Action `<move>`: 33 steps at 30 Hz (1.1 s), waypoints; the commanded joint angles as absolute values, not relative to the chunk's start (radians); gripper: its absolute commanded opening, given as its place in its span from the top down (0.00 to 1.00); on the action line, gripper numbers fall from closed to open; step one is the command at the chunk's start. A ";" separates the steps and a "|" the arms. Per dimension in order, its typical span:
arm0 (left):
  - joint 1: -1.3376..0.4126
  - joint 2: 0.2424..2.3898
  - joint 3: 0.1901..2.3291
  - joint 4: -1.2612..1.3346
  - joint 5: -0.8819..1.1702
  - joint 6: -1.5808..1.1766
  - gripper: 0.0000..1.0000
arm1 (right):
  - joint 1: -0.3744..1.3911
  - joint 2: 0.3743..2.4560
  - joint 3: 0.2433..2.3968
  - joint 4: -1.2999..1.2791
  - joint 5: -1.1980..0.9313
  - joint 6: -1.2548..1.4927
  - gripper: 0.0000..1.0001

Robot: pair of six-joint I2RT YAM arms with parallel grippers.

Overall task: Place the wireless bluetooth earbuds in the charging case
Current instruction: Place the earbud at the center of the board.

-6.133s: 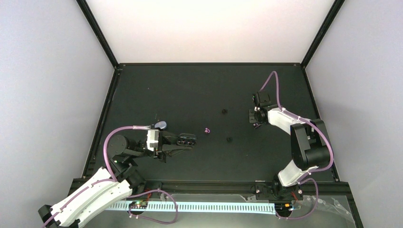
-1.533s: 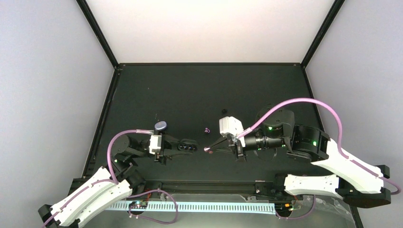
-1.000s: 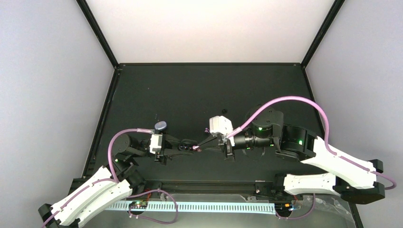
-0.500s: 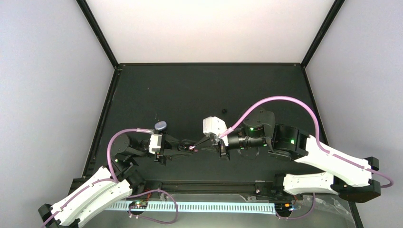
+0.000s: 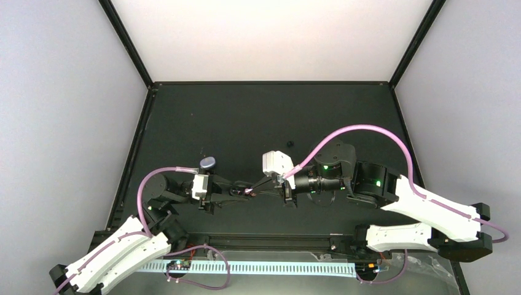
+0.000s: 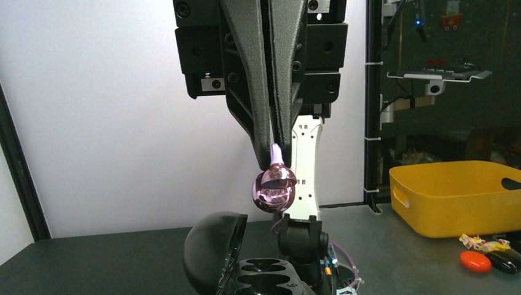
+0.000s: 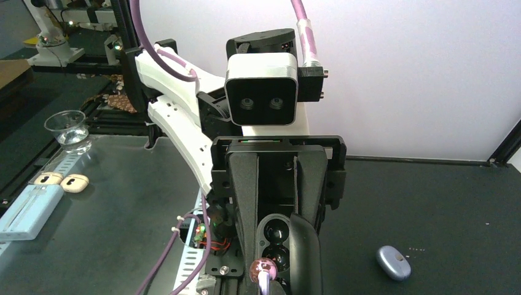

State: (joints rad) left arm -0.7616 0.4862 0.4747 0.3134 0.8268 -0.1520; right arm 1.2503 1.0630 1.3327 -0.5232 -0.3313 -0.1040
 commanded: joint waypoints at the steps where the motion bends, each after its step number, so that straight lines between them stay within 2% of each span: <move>1: -0.764 0.465 0.517 0.314 0.826 -0.132 0.98 | 1.257 1.038 1.325 -0.506 -0.322 -0.106 0.99; 12: -0.764 0.467 0.515 0.298 0.808 -0.119 0.98 | 1.257 1.015 1.301 -0.493 -0.299 -0.099 0.99; 14: -0.764 0.462 0.519 0.270 0.790 -0.109 0.99 | 1.258 0.996 1.287 -0.486 -0.226 -0.088 0.99; 17: -0.764 0.444 0.523 0.236 0.770 -0.097 0.99 | 1.228 0.913 1.171 -0.419 0.009 -0.058 0.99; 19: -0.764 0.430 0.526 0.222 0.765 -0.094 0.98 | 1.125 0.868 1.072 -0.373 0.071 0.012 0.99; 22: -0.764 0.417 0.532 0.207 0.763 -0.085 0.99 | 0.891 0.839 0.914 -0.327 0.045 0.202 0.99; 26: -0.764 0.414 0.535 0.196 0.765 -0.077 0.99 | 0.678 0.843 0.713 -0.247 0.021 0.391 0.99; 33: -0.764 0.431 0.526 0.194 0.778 -0.064 0.98 | 0.423 1.032 0.518 -0.028 -0.099 0.597 0.99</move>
State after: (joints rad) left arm -0.7616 0.4271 0.4919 0.2058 0.7712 -0.0937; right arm 0.4999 0.9451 0.5552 -0.2131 -0.0338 0.4339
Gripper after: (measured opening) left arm 0.232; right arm 0.013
